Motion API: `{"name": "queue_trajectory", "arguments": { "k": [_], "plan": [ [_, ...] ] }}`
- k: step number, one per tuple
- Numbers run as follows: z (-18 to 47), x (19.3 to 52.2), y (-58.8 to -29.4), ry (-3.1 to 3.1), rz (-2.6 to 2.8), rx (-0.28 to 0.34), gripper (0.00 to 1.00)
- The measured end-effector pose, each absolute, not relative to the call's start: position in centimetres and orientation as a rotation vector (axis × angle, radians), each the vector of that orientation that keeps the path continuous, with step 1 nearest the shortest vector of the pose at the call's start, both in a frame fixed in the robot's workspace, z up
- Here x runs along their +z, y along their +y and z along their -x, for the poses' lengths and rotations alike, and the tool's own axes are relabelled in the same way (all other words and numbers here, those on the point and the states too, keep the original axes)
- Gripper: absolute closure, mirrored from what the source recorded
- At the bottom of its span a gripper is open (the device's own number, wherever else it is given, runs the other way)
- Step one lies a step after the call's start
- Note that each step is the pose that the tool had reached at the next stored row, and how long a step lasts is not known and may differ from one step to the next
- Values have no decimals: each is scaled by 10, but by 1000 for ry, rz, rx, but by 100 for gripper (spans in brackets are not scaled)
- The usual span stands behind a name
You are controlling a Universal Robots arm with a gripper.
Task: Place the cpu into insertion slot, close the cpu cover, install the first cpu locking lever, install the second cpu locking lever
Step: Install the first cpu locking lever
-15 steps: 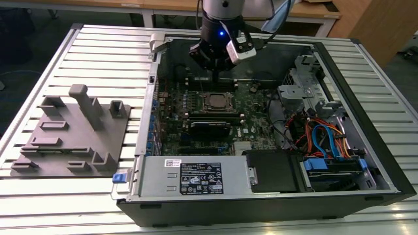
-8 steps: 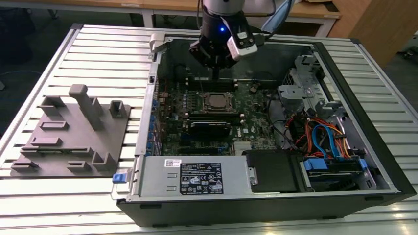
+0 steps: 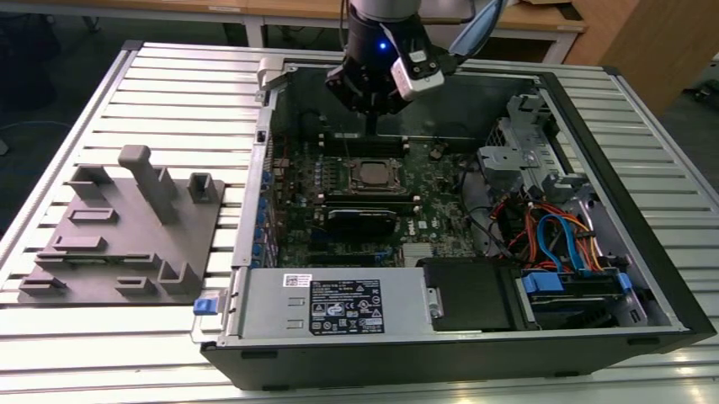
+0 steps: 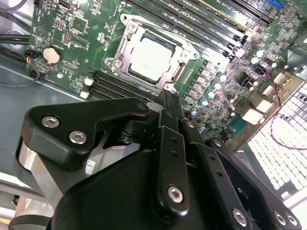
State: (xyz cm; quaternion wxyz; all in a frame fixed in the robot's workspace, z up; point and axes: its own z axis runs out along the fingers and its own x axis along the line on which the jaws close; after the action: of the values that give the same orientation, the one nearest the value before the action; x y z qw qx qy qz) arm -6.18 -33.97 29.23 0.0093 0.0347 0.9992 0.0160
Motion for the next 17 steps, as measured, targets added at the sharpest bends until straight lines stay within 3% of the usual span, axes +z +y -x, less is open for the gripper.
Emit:
{"name": "queue_trajectory", "arguments": {
  "k": [17],
  "plan": [
    [62,290,-340,3121,-109,50,90]
  ]
}}
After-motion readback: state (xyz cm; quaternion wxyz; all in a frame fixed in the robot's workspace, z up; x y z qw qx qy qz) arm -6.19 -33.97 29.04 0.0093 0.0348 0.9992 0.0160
